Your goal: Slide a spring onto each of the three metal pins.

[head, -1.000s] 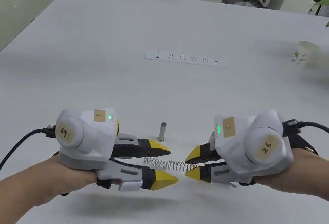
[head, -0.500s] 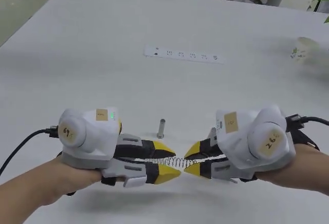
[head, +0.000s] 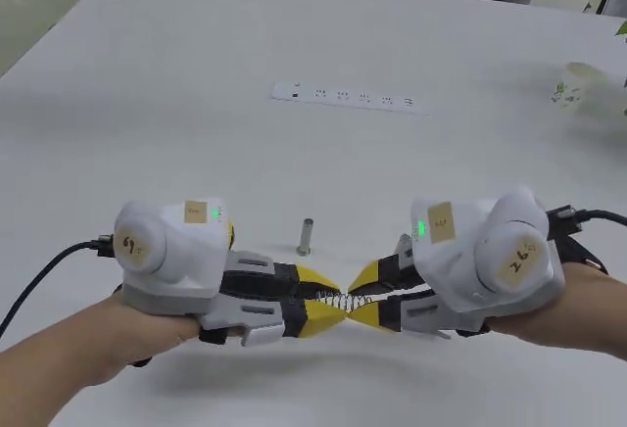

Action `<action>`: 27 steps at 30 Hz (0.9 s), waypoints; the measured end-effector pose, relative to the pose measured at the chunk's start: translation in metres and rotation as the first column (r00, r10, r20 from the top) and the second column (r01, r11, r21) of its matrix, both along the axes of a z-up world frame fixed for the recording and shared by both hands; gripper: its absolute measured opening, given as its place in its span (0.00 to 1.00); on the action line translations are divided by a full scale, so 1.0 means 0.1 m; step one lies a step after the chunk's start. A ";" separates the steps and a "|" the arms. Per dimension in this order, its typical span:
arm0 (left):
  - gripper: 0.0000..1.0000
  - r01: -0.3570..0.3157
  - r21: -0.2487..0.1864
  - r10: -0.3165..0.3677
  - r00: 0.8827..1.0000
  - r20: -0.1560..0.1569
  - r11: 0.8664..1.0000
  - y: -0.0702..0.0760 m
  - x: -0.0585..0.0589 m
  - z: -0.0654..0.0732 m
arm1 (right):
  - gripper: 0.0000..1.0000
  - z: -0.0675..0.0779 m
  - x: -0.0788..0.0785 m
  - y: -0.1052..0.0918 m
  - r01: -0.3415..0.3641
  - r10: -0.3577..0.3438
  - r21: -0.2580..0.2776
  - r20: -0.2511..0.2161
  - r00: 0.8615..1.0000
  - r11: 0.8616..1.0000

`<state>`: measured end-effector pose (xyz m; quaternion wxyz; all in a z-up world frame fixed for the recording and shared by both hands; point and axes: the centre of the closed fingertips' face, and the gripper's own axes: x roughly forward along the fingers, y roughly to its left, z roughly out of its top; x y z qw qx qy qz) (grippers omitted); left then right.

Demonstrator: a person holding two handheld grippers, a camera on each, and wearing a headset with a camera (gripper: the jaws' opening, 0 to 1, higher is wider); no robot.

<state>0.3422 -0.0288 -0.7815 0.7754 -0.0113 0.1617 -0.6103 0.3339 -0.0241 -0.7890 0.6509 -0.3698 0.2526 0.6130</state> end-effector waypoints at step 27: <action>0.02 0.041 -0.002 -0.041 0.999 0.011 0.999 -0.06 -0.08 0.02 | 0.08 0.00 -0.03 -0.04 0.013 -0.013 0.015 -0.016 1.000 1.000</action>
